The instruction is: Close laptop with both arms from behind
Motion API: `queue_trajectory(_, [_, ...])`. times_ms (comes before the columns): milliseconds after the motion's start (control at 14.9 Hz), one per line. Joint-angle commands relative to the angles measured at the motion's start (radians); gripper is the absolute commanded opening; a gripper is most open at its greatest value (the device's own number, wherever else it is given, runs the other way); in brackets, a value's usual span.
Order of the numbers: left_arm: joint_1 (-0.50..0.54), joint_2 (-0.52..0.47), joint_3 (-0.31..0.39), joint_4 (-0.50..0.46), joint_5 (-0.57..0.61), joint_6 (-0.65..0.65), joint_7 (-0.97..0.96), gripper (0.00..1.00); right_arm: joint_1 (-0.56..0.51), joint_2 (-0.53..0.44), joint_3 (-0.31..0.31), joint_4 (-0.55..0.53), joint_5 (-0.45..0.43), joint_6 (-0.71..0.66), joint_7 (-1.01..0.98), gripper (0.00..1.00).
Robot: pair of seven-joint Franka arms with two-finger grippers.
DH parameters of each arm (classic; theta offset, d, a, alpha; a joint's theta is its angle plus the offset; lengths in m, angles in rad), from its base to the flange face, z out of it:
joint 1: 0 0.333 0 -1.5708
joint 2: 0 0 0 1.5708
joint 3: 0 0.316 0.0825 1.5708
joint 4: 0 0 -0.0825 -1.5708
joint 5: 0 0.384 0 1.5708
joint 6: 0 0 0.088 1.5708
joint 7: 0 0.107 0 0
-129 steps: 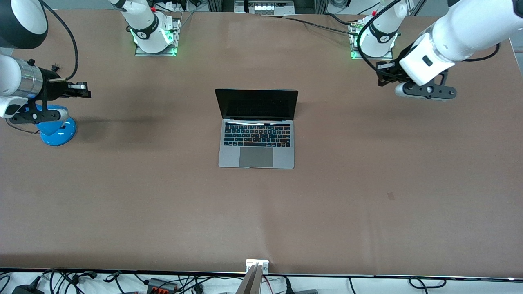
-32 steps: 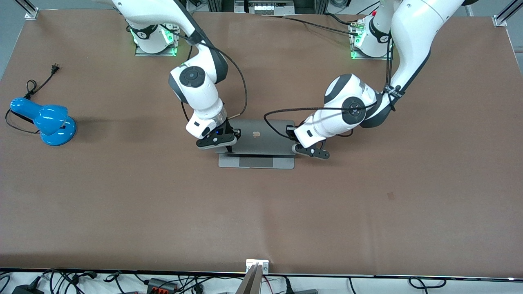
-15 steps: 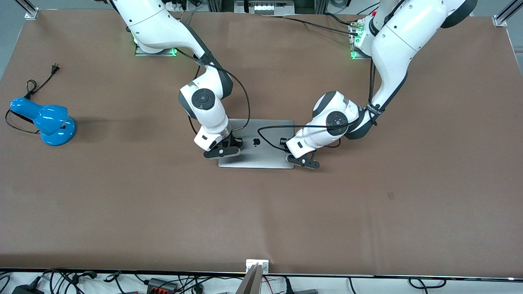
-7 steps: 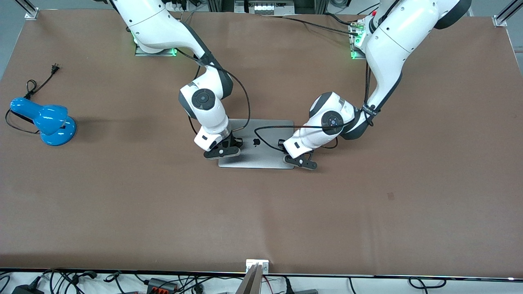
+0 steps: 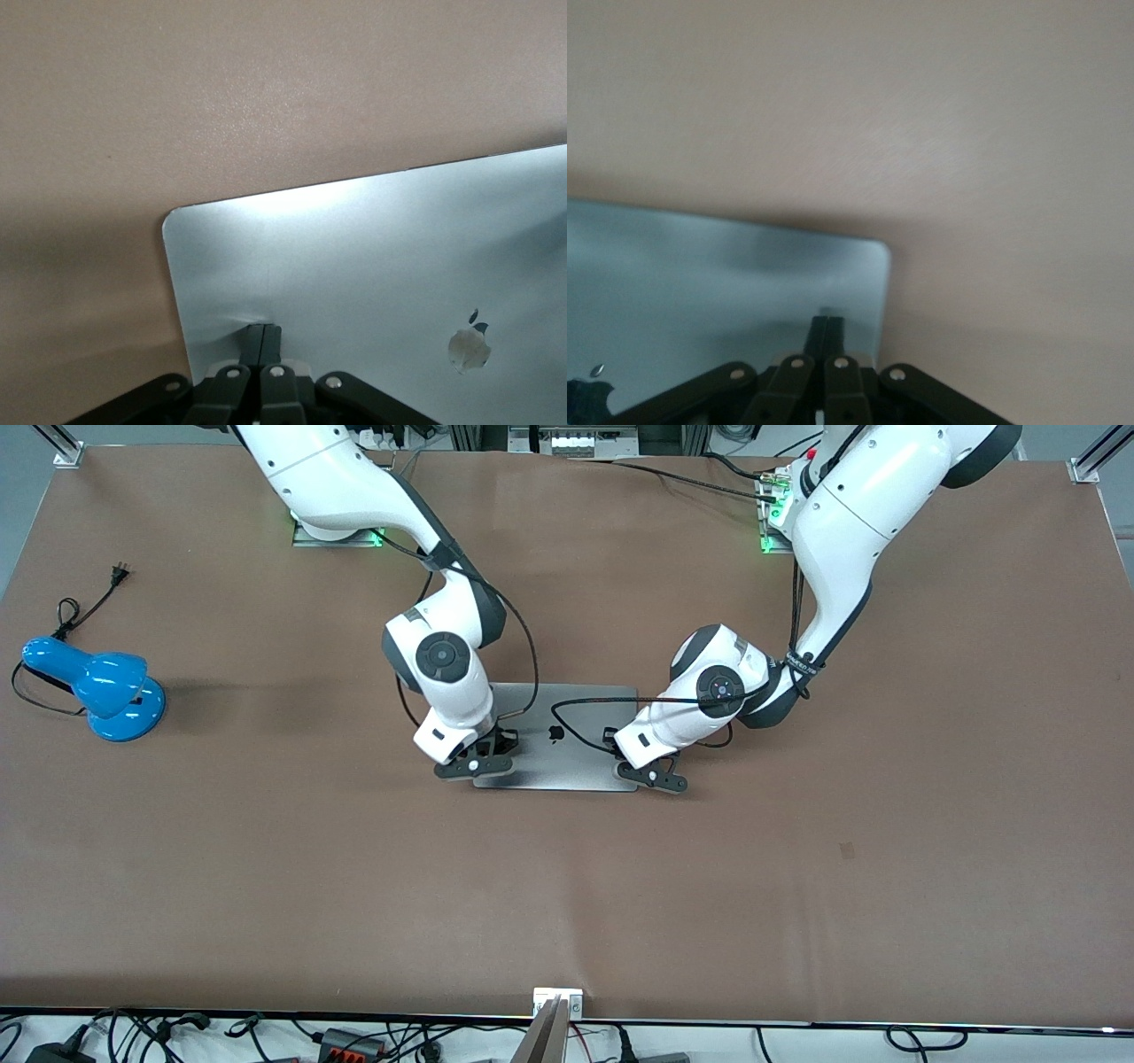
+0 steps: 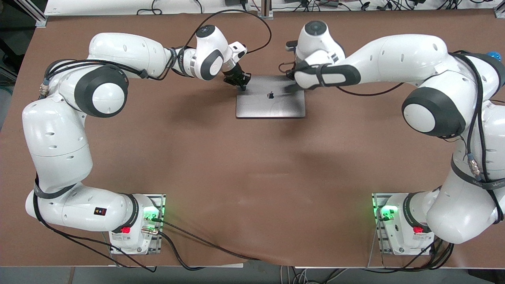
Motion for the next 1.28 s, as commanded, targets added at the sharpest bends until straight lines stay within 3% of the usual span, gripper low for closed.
queue_trajectory(0, [-0.011,0.020,0.024,0.012,0.034,0.014,-0.019,0.00,-0.028,-0.016,0.006,0.091,-0.021,-0.144,-0.009,0.00])
queue_trajectory(404, [0.041,-0.098,0.023,0.009,0.037,-0.164,-0.013,0.00,-0.129,-0.159,0.008,0.110,-0.005,-0.396,-0.116,0.00])
queue_trajectory(740, [0.128,-0.260,0.012,-0.033,0.037,-0.357,0.000,0.00,-0.232,-0.208,0.006,0.228,-0.001,-0.728,-0.245,0.05])
queue_trajectory(807, [0.142,-0.296,0.012,-0.037,0.035,-0.412,0.000,0.00,-0.253,-0.231,0.006,0.252,0.002,-0.784,-0.279,0.16])
queue_trajectory(942, [0.191,-0.372,0.010,-0.037,0.035,-0.537,0.001,0.01,-0.308,-0.269,0.005,0.272,0.034,-0.854,-0.371,0.55])
queue_trajectory(1009, [0.208,-0.421,0.010,-0.033,0.035,-0.609,0.009,0.01,-0.339,-0.295,0.006,0.272,0.041,-0.890,-0.408,0.57])
queue_trajectory(1211, [0.286,-0.532,0.009,0.022,0.024,-0.826,0.073,0.01,-0.437,-0.355,0.017,0.262,0.047,-0.921,-0.546,0.92])
